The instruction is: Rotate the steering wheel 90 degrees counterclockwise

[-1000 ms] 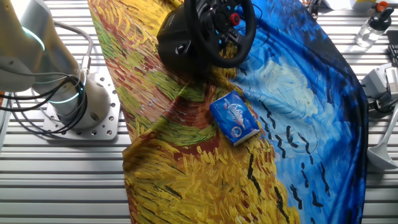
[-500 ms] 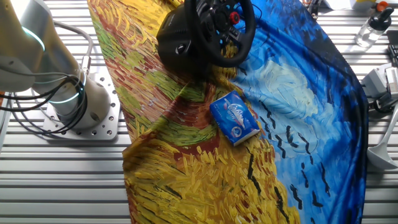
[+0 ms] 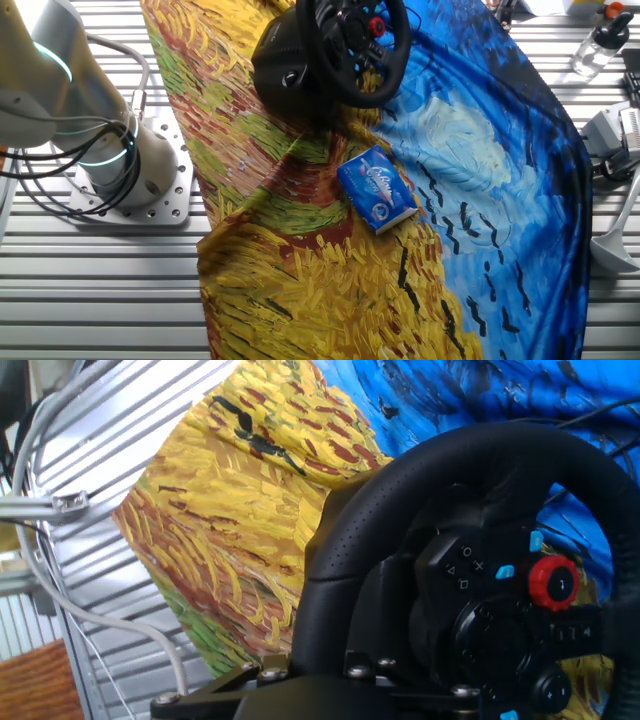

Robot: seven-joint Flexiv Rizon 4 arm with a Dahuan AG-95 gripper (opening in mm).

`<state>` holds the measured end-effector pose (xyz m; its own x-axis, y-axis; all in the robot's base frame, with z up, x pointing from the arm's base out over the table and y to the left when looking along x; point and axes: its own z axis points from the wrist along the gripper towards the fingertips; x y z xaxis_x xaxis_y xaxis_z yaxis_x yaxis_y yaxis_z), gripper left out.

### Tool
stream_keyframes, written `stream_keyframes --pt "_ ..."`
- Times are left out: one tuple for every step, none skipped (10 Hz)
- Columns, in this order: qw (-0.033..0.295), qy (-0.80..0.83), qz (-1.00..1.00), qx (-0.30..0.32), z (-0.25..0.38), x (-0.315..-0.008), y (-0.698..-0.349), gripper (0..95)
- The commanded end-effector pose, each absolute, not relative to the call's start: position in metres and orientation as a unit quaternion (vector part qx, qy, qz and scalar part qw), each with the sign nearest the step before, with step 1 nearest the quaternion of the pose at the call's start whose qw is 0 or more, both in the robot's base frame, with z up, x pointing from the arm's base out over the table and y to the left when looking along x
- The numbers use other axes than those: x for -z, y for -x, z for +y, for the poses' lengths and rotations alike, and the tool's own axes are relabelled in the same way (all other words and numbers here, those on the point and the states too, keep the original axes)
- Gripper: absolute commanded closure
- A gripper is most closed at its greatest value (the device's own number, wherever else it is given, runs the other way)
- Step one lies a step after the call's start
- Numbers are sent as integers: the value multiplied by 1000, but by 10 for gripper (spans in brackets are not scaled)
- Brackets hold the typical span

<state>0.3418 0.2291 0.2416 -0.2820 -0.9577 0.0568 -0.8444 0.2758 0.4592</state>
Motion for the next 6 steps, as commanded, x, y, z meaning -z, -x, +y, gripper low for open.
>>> stream_keyframes --pt "167 -587 -774 169 227 -241 -342 950" --pt "168 -591 -771 168 227 -241 -342 950" --pt "170 -595 -768 164 226 -241 -341 950" --pt "172 -598 -766 162 226 -241 -341 950" --pt "173 -601 -764 160 225 -241 -341 950" --pt "174 -603 -762 159 224 -241 -340 950"
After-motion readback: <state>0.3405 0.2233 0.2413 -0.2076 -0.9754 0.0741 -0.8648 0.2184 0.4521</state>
